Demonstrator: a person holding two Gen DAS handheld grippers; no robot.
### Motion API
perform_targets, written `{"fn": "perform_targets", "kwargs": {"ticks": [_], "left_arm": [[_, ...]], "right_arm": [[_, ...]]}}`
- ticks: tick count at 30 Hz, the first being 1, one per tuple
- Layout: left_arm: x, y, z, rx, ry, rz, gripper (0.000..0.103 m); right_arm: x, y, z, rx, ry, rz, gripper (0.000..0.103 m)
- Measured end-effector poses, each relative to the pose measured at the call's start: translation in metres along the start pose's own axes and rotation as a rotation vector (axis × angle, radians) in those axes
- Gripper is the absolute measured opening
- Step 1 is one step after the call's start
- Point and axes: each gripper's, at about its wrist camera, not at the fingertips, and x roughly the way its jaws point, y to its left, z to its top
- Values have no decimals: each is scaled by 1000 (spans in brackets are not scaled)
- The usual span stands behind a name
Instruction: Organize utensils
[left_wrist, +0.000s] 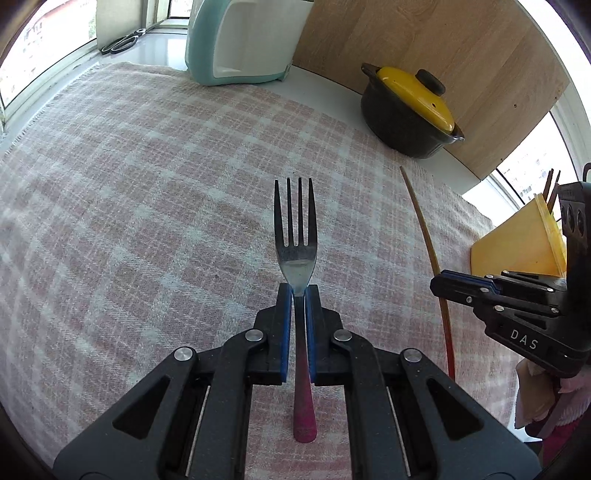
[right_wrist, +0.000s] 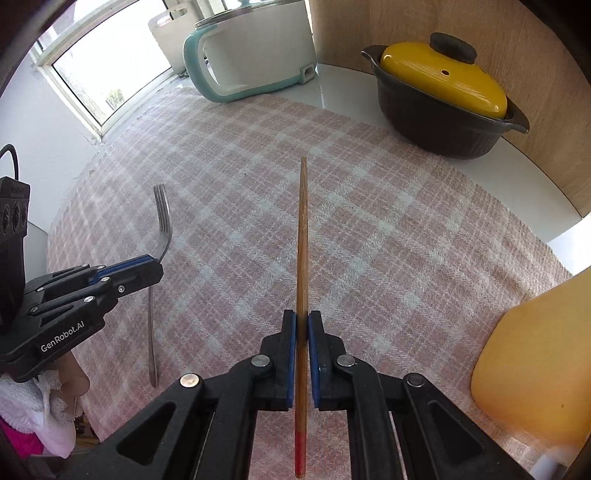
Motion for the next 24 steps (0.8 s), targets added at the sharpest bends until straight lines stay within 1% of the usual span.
{"fn": "perform_targets", "kwargs": {"ticks": [5,13,19,20,21,24], "left_arm": [[-14,0,-1,0,-35,-30,5],[-34,-11,2,40,-86,-61,5],[-53,-25,5,87,-133,-90,4],[-56,-27,6,92,-140,-98,4],[-58,-29,7,98,-146,-100,0],[-65,-36,10,125,-182,-104,0]], "right_arm": [[-16,-4,-8,35,-53,-17,4],[-55,-4,-12,72,-155,-37,4],[-76,-4,-20,90,-205,-60,4],[-79,-4,-21,90,-213,-70,4],[-82,-4,-22,89,-220,-76,4],[-90,-3,-25,90,-234,-87,4]]}}
